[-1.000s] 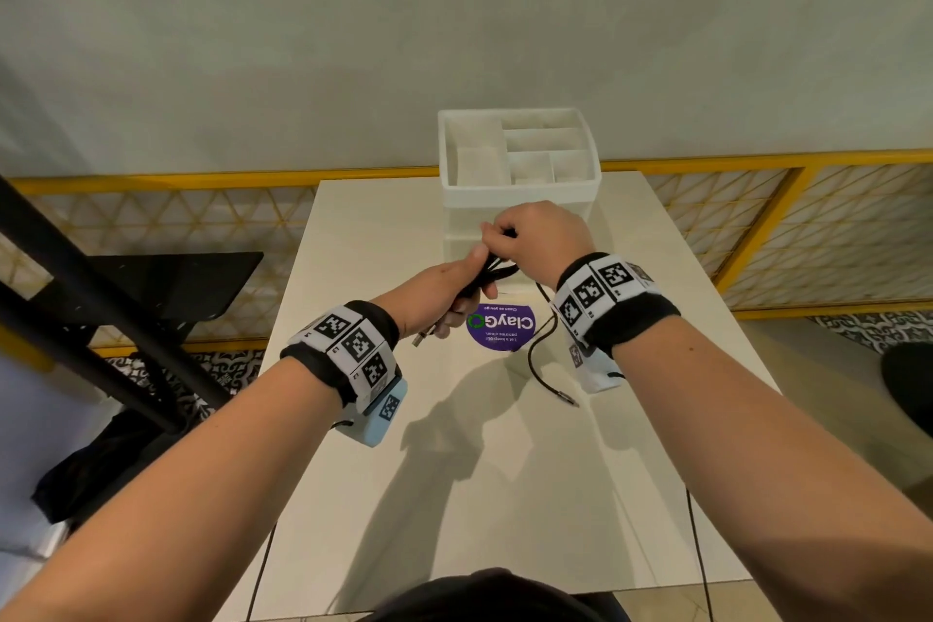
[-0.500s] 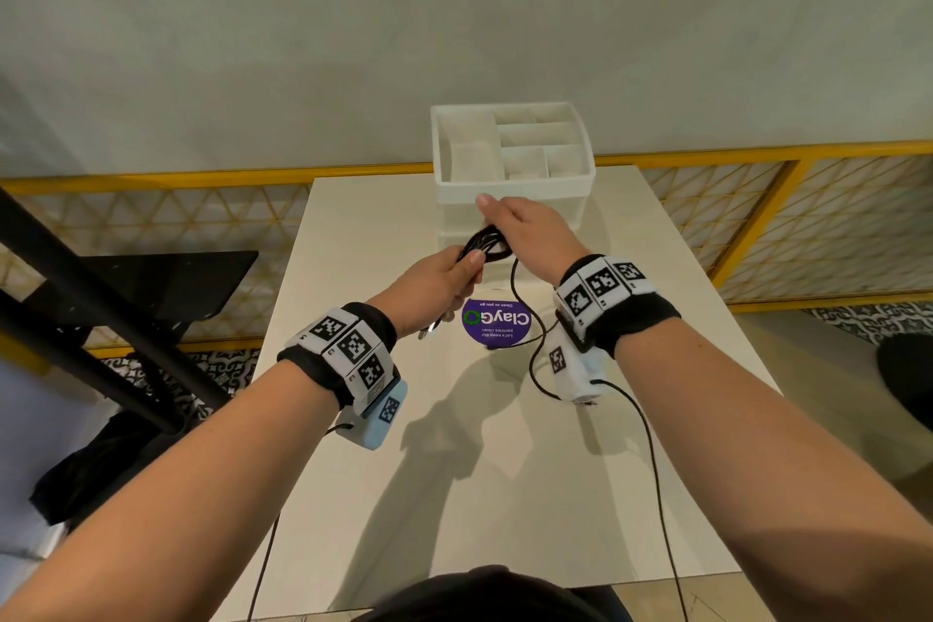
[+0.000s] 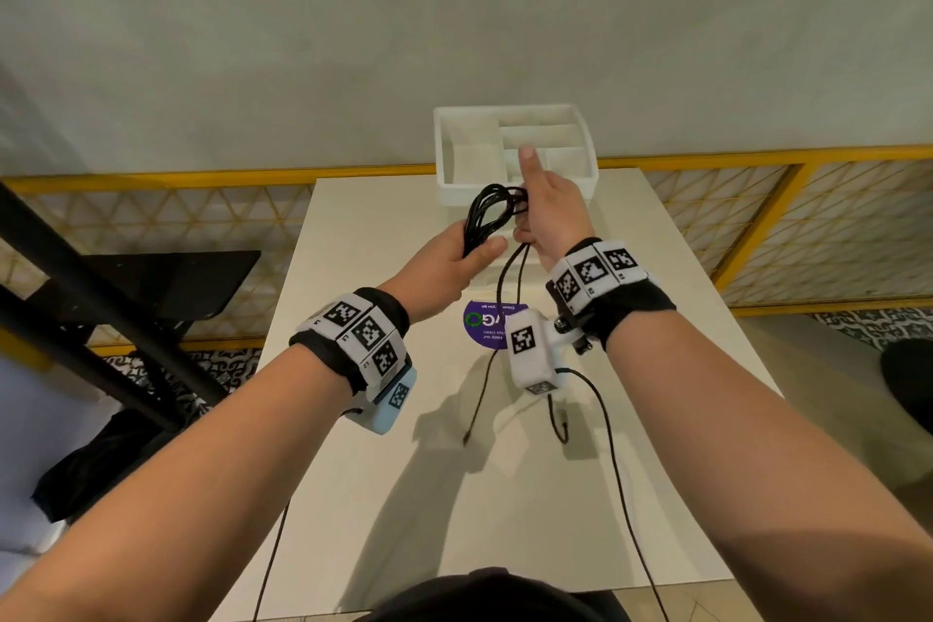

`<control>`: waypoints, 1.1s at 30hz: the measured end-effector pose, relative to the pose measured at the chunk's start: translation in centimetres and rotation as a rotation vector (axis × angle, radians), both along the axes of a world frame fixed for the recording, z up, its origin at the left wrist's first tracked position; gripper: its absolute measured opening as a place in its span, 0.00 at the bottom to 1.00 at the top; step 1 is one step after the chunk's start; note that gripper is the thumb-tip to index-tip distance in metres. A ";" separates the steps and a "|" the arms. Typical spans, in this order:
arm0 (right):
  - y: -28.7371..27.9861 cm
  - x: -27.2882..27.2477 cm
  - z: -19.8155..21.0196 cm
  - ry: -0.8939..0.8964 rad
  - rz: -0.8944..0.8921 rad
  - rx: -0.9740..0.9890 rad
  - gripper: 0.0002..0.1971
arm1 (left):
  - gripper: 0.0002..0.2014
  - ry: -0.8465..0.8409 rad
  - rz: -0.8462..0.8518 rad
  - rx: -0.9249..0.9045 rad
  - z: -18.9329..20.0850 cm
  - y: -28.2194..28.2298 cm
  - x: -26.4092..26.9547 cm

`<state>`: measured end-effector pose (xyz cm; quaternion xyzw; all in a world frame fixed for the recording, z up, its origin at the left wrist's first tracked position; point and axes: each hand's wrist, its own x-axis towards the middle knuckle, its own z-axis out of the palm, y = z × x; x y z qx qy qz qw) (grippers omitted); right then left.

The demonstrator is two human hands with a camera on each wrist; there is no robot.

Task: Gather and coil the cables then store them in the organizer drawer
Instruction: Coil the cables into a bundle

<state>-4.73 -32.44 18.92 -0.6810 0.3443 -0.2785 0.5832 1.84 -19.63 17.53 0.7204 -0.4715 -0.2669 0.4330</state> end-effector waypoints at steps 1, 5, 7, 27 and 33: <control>0.1 0.1 0.3 -0.033 -0.008 0.033 0.26 | 0.08 -0.044 -0.014 -0.014 0.1 -0.1 -0.2; 0.6 0.5 1.1 -0.140 -0.033 0.134 0.29 | 0.16 -0.060 -0.052 -0.059 -0.1 -0.6 -0.1; 0.7 0.4 1.3 -0.185 -0.057 0.215 0.29 | 0.18 -0.105 -0.027 -0.005 -0.1 -0.9 0.1; 1.6 -1.7 0.6 0.457 0.433 -1.014 0.43 | 0.09 0.016 -0.063 0.161 -1.1 -0.1 2.9; 1.1 -1.2 0.4 0.641 0.538 -1.058 0.13 | 0.12 -0.142 -0.129 0.296 -1.0 0.5 2.7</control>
